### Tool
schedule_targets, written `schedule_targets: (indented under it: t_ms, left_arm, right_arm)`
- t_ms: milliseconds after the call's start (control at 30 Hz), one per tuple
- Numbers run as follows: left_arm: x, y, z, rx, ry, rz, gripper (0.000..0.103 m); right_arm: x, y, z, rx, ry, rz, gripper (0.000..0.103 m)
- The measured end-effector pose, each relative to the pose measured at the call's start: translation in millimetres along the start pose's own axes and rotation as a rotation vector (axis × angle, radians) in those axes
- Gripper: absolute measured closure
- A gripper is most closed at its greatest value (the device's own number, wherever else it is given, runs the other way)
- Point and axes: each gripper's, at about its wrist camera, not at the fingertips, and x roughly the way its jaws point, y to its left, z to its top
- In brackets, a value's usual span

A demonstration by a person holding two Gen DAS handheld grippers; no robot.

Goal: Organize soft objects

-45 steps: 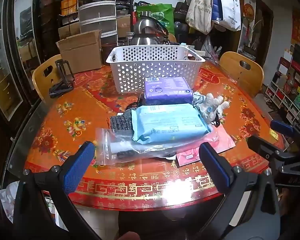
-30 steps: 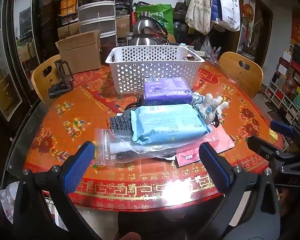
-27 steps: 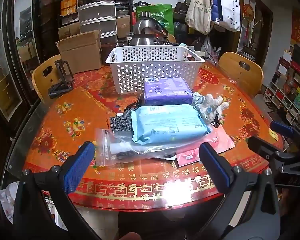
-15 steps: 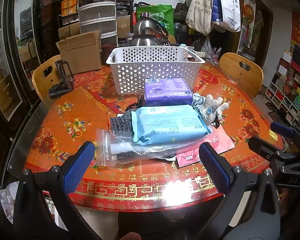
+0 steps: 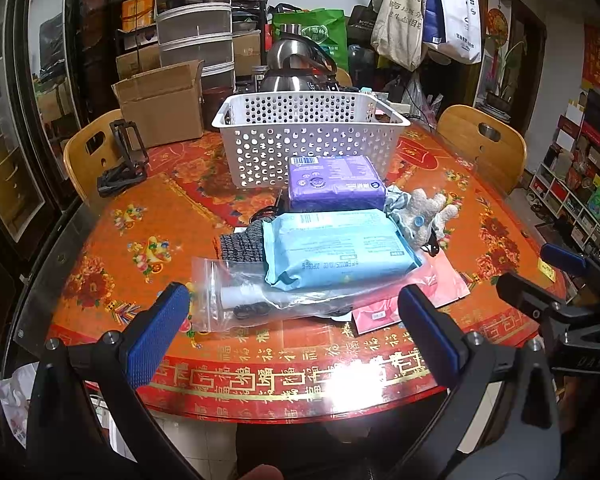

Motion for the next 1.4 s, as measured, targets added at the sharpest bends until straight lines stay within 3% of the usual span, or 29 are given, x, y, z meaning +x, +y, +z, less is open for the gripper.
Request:
schedule_targets:
  t_ms: [1133,1400]
  left_arm:
    - [1,0,0,-0.003,0.002,0.002,0.000]
    - [-4,18,5,-0.042,-0.086,0.022,0.000]
  right_arm:
    - [1,0,-1,0.003,-0.001,0.000,0.000]
    - [6,-5,2,0.027,-0.034,0.011,0.000]
